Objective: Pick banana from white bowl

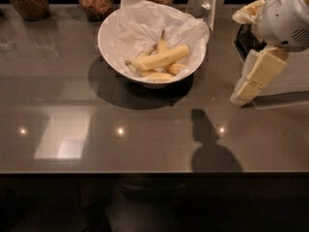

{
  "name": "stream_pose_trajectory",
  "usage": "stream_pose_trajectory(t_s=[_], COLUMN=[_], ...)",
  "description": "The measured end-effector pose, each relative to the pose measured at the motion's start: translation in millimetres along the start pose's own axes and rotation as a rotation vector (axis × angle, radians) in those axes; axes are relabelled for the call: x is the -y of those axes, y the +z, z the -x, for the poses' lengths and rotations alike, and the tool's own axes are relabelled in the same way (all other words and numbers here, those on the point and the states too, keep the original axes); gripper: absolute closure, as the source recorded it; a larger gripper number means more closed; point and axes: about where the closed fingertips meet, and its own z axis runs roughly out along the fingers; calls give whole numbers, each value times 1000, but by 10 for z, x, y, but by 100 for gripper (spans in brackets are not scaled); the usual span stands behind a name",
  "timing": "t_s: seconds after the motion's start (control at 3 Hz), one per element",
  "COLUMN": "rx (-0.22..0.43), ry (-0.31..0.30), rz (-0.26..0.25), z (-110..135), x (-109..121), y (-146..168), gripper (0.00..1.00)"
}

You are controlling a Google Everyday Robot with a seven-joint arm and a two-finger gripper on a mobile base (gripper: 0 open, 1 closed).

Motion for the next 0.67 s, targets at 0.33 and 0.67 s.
stream_pose_trajectory(t_s=[0.33, 0.67], rx=[90, 130], ry=[-50, -74], rz=[-14, 14], z=[371, 636], x=[299, 616], y=[204, 511], gripper=[0, 0])
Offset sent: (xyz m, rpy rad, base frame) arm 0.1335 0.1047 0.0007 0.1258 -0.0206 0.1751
